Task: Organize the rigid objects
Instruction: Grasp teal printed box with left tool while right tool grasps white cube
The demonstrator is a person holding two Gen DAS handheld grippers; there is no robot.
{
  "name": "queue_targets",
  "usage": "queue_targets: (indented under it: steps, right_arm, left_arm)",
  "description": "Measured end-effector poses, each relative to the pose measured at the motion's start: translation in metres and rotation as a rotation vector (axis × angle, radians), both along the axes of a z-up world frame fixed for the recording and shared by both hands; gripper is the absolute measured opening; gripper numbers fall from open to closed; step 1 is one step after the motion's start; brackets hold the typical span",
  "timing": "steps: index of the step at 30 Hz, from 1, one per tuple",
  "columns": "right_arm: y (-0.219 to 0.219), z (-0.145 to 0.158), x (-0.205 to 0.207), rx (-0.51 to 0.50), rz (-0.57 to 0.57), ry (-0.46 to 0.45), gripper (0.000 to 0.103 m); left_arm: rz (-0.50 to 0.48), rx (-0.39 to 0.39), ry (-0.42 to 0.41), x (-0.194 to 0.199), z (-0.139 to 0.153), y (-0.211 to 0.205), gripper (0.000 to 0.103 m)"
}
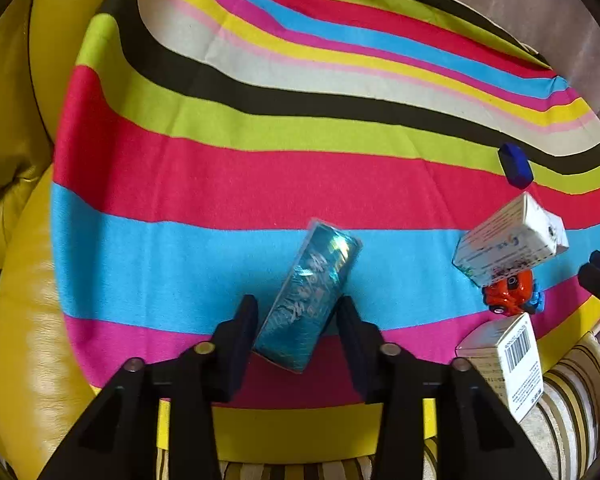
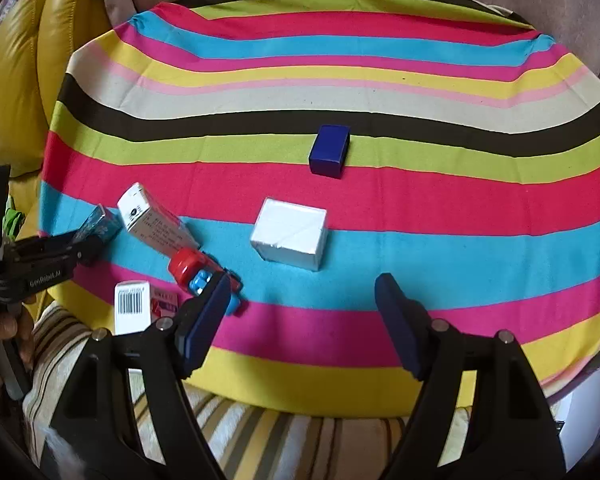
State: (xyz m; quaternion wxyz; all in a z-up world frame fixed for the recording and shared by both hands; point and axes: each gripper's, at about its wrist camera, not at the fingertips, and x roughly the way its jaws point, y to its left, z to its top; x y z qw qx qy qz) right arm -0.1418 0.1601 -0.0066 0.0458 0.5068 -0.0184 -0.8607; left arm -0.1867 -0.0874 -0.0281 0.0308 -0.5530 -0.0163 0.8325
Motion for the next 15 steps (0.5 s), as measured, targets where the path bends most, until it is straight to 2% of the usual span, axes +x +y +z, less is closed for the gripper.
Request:
queue_targets:
  steps: [1, 15]
  right_arm:
    - [-0.001, -0.002, -0.002, 0.0, -0.003, -0.003, 0.077]
    - [-0.014, -0.016, -0.026, 0.026, -0.021, 0.003, 0.077]
  left_arm:
    - [0.0, 0.002, -0.001, 0.001, 0.0, 0.0, 0.03]
    - [0.043, 0.088, 0.107, 0.032, 0.028, -0.007, 0.03]
